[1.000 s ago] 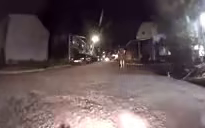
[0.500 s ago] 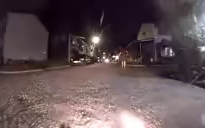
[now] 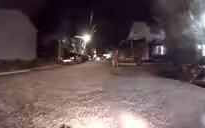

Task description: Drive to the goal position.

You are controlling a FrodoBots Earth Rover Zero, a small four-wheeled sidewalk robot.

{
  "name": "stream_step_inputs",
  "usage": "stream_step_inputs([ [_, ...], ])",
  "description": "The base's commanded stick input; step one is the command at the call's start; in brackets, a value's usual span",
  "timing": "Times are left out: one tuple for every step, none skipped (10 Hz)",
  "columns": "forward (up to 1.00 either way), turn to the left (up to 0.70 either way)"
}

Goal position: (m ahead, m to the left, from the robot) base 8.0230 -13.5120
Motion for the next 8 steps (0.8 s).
stream_step_inputs([
  [0.70,-0.27],
  [0.70,-0.27],
  [0.70,-0.27],
  [0.70,-0.27],
  [0.70,-0.27],
  [0.70,-0.27],
  [0.70,-0.27],
  [0.70,-0.12],
])
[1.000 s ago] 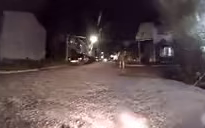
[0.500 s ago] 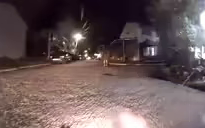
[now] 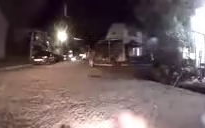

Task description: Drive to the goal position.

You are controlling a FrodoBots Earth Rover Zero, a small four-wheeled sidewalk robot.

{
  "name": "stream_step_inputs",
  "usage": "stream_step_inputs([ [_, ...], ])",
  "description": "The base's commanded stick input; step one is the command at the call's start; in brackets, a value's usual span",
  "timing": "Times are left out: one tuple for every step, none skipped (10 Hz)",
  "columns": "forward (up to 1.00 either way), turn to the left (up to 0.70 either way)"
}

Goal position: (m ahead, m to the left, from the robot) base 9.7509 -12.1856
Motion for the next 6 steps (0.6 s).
stream_step_inputs([
  [0.70,0.00],
  [0.70,0.00],
  [0.70,0.00],
  [0.70,0.00],
  [0.70,0.00],
  [0.70,0.00],
])
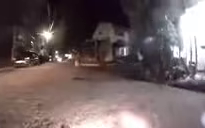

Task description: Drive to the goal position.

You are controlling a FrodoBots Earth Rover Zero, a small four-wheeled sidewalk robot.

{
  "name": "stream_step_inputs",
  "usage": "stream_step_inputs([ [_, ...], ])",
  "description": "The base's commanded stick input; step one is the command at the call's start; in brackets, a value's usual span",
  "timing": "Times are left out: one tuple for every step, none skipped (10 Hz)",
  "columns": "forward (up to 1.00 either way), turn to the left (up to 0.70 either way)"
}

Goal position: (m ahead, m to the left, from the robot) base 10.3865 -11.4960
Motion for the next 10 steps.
stream_step_inputs([
  [0.70,0.00],
  [0.70,0.00],
  [0.70,0.00],
  [0.70,0.00],
  [0.70,0.00],
  [0.70,0.00],
  [0.70,0.00],
  [0.70,0.00],
  [0.70,0.00],
  [0.70,0.00],
])
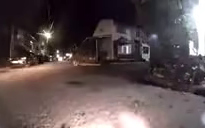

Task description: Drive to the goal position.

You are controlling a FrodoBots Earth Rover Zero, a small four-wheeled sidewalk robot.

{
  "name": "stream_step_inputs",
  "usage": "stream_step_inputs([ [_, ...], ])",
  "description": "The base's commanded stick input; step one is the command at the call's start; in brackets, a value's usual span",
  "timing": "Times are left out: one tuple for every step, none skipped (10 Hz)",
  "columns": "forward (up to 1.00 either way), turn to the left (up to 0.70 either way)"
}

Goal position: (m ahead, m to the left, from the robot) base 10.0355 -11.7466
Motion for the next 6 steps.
stream_step_inputs([
  [0.70,0.00],
  [0.70,0.00],
  [0.70,0.00],
  [0.70,0.00],
  [0.70,0.00],
  [0.70,0.00],
])
